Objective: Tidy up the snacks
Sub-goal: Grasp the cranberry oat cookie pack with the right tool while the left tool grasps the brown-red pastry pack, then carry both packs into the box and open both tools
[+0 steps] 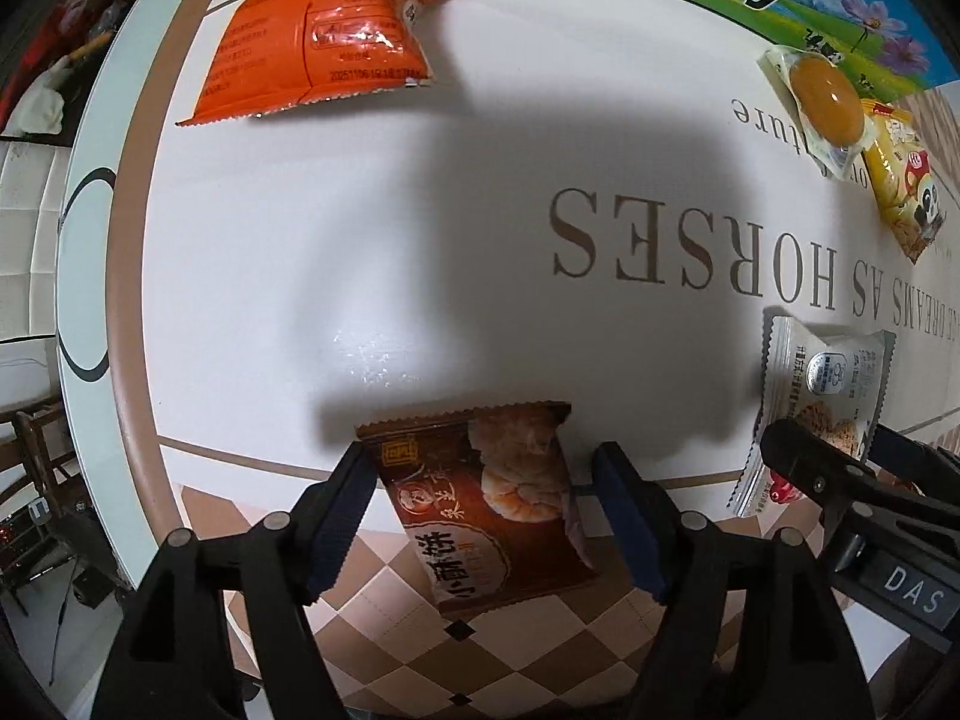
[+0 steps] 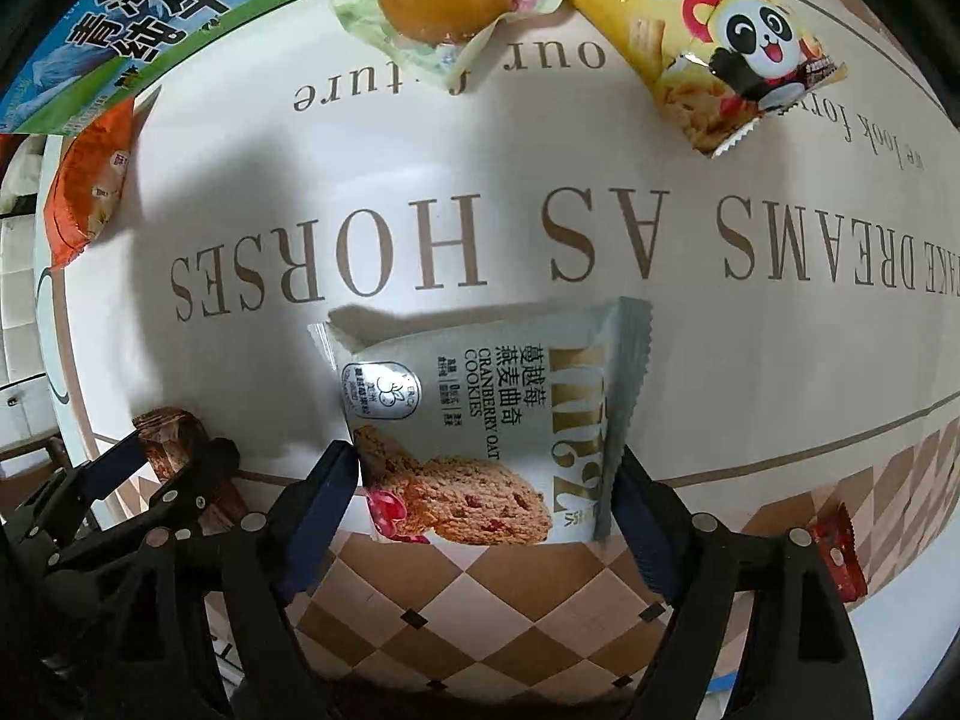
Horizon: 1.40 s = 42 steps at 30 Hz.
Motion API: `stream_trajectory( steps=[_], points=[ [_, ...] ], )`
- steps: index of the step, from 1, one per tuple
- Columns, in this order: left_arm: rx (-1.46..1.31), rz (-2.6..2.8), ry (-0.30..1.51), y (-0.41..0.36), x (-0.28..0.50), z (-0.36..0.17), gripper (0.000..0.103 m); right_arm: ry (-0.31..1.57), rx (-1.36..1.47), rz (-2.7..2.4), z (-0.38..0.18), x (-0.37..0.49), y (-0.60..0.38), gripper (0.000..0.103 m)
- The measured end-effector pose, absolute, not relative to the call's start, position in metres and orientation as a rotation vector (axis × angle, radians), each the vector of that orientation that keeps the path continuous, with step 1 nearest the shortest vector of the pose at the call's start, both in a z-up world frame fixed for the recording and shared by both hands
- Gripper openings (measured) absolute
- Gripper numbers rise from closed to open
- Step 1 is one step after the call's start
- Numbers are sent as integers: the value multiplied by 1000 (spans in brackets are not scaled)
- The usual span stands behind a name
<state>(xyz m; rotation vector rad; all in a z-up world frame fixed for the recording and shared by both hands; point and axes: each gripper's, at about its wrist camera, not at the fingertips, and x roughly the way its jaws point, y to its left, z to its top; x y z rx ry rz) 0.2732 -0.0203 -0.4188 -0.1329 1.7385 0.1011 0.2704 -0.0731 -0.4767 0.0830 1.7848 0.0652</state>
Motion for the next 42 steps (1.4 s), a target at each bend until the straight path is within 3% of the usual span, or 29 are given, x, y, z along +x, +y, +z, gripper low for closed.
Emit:
stream_trajectory(
  steps=[3,5,6,12,21,28,32,36,42],
  points=[
    [-137,105,1734,-23,274,-418,72,1783,90,56,-476,269,-72,86],
    [-139,106,1718,0,278,-420,64,1777,82,55,-474,267,-72,86],
    [-137,105,1707,2,274,-414,55,1772,77,55,-473,265,-71,85],
    [-155,104,1686,17,253,-393,52,1740,24,78,-472,267,-50,74],
    [-227,39,1548,24,268,-310,52,1684,45,162,-438,266,-41,74],
    [-192,-47,1360,41,330,-209,52,1523,157,243,-345,302,-50,74],
    [-136,-60,1296,49,391,-184,52,1414,197,254,-294,345,-58,74],
    [-10,-32,1260,55,450,-178,53,1330,203,209,-268,403,-65,74],
    [115,15,1361,67,532,-215,53,1311,168,107,-278,495,-71,74]
  ],
)
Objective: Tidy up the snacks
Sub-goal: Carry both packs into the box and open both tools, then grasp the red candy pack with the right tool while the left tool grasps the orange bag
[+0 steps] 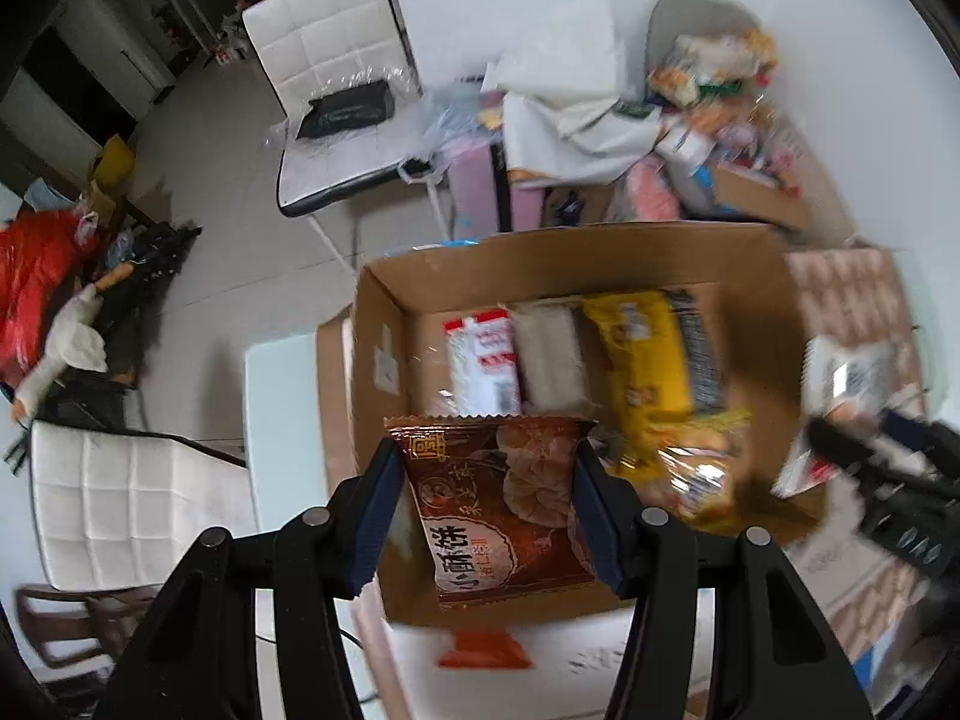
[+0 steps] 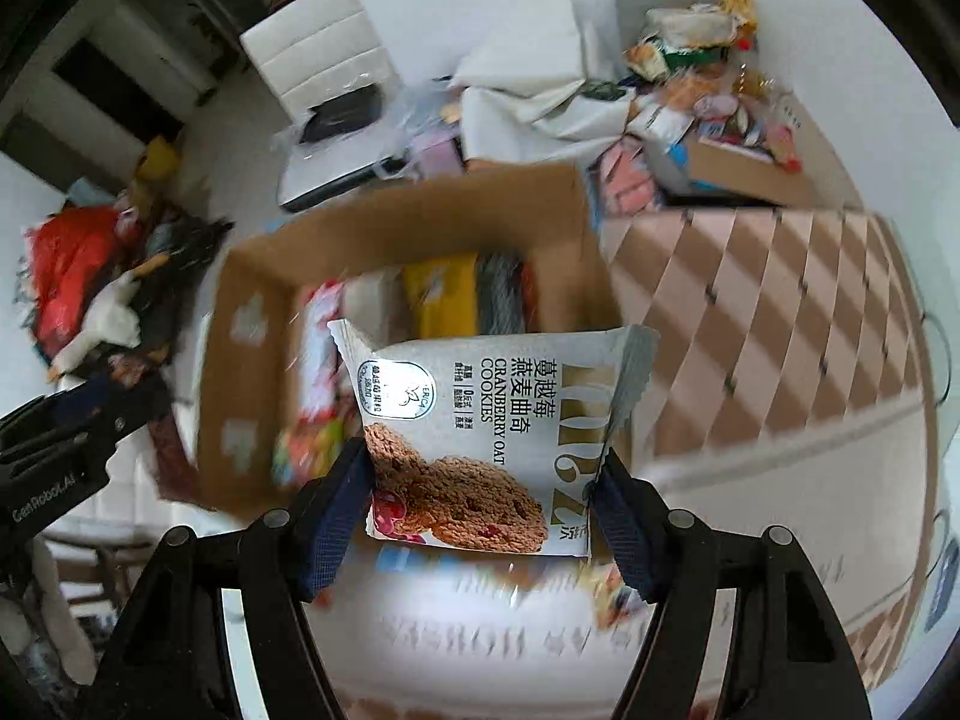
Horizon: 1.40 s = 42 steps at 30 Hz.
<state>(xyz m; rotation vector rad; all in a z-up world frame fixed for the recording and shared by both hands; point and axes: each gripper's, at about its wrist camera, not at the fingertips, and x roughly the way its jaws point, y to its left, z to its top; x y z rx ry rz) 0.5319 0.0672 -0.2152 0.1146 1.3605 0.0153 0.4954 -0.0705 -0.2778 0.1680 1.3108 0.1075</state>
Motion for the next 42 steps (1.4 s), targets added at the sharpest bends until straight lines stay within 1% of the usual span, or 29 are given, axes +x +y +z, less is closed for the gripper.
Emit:
stream_trajectory(
  steps=[6,12,14,15,16,21,31,42],
  points=[
    [168,67,1474,85,576,-267,53,1364,135,26,-311,558,-79,74],
    [169,91,1596,98,600,-305,55,1383,133,-20,-337,582,-82,75],
    [152,88,1629,102,602,-313,61,1408,102,-52,-342,589,-80,84],
    [117,75,1641,104,604,-317,67,1417,96,-57,-343,590,-78,93],
    [78,69,1649,107,604,-317,71,1423,104,-47,-344,591,-77,94],
    [19,64,1607,108,602,-308,77,1435,58,-39,-348,592,-68,95],
    [-75,65,1544,112,585,-291,77,1424,103,3,-338,576,-70,95],
    [-96,53,1374,100,518,-244,77,1381,62,59,-318,527,-57,95]
  ],
)
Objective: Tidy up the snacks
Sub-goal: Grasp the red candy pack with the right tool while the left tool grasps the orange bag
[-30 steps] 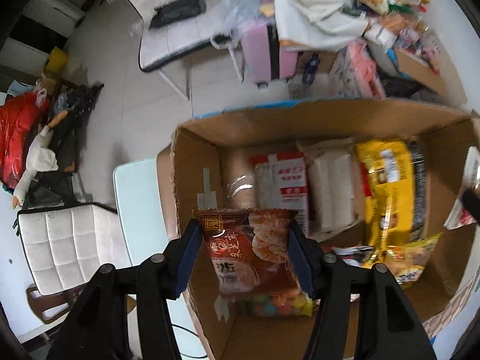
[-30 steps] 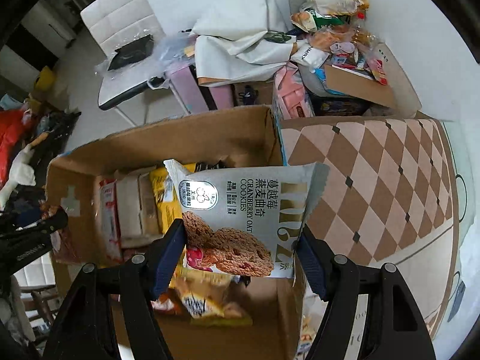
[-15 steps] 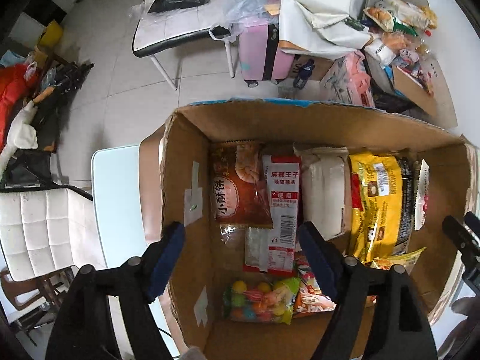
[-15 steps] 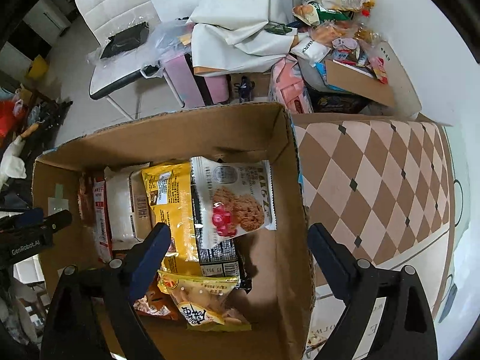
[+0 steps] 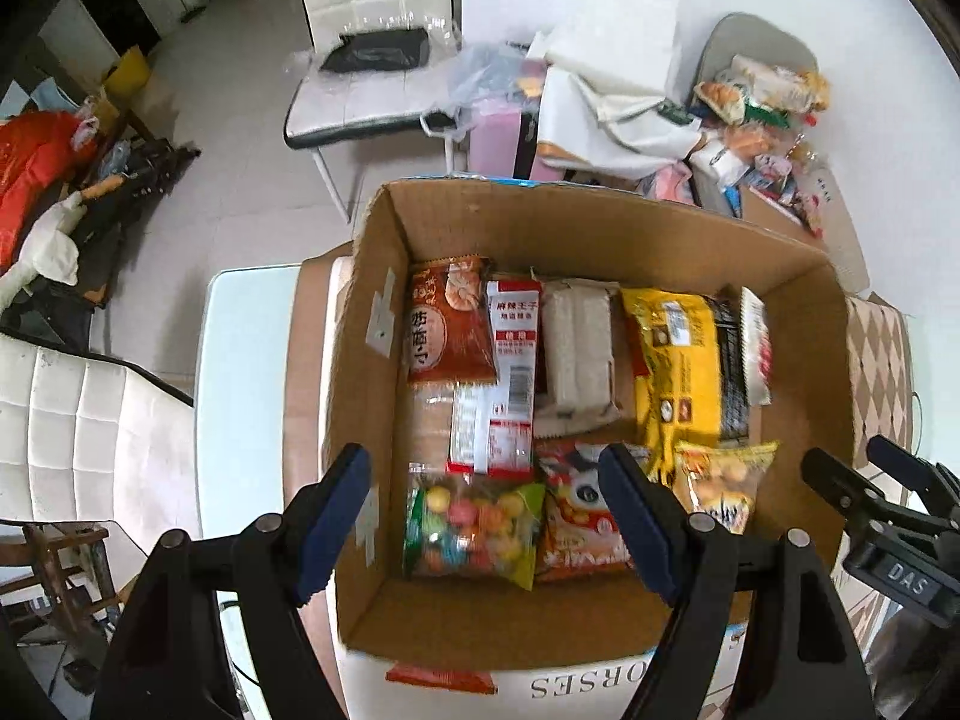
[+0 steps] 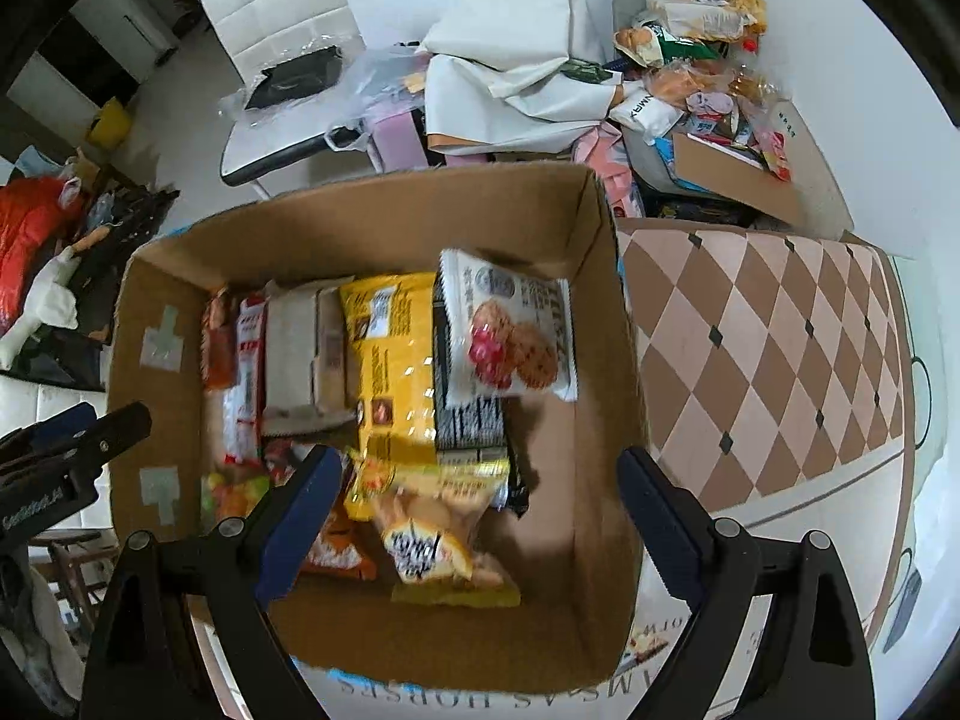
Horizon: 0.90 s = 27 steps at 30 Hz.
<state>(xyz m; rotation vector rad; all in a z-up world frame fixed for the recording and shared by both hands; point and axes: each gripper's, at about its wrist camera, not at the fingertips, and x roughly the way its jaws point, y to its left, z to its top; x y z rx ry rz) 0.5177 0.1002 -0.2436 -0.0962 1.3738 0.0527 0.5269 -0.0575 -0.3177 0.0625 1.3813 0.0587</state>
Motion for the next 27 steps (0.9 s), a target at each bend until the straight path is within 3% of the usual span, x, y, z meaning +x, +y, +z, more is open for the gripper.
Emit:
stream_trajectory(
  steps=[27],
  points=[
    [-76,90,1052,75,354,-134,77,1120,53,120,-204,366,-60,95]
  ],
)
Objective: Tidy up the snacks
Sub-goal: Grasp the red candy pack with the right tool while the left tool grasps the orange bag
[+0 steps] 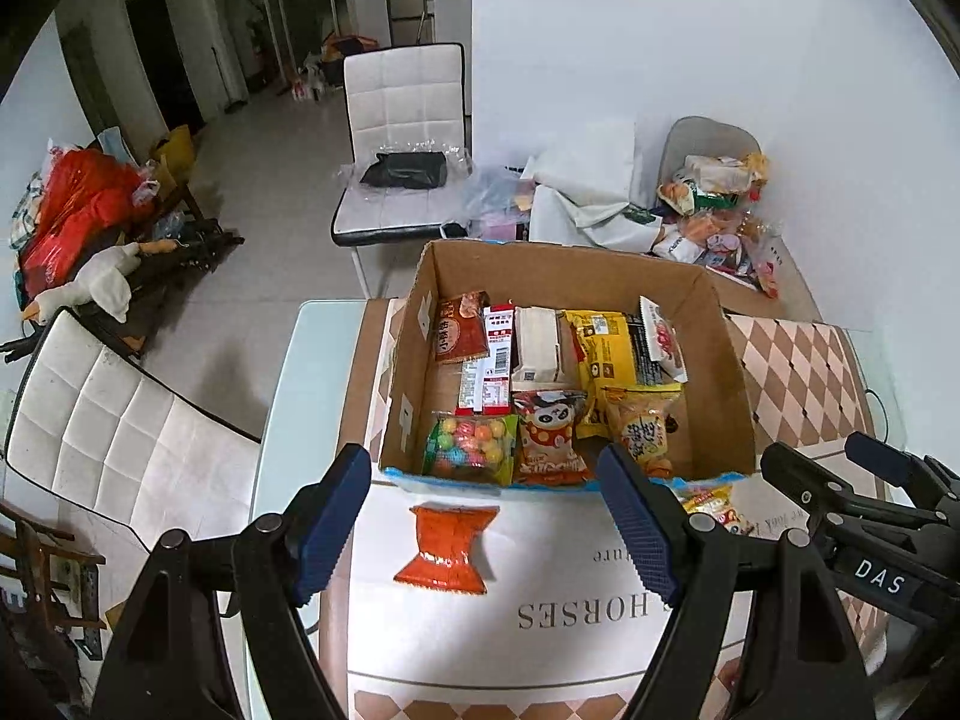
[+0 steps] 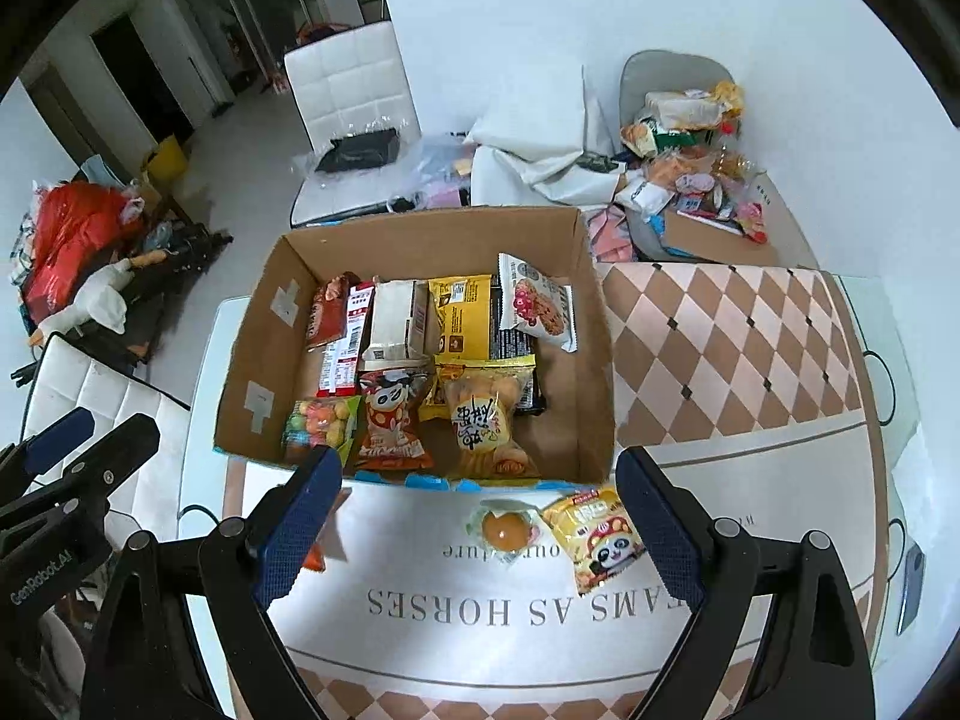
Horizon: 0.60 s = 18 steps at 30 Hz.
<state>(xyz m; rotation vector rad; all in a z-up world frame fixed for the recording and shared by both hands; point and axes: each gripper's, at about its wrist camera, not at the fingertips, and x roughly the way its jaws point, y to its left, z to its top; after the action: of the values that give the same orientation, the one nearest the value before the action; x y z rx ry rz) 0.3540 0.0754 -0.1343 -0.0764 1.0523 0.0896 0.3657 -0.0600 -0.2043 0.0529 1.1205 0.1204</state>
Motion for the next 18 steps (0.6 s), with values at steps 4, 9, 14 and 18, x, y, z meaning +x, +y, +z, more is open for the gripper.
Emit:
stream_trajectory(
  steps=[4,9,14,18],
  points=[
    [-70,84,1049,68,339,-132,77,1113,64,128,-199,347,-65,95],
    [-87,86,1069,61,324,-136,77,1128,83,143,-198,331,-72,95],
    [-84,49,1129,43,305,-155,84,1214,191,143,-218,309,-106,98],
    [-102,-21,1217,23,295,-189,99,1312,279,72,-254,285,-150,98]
  ],
)
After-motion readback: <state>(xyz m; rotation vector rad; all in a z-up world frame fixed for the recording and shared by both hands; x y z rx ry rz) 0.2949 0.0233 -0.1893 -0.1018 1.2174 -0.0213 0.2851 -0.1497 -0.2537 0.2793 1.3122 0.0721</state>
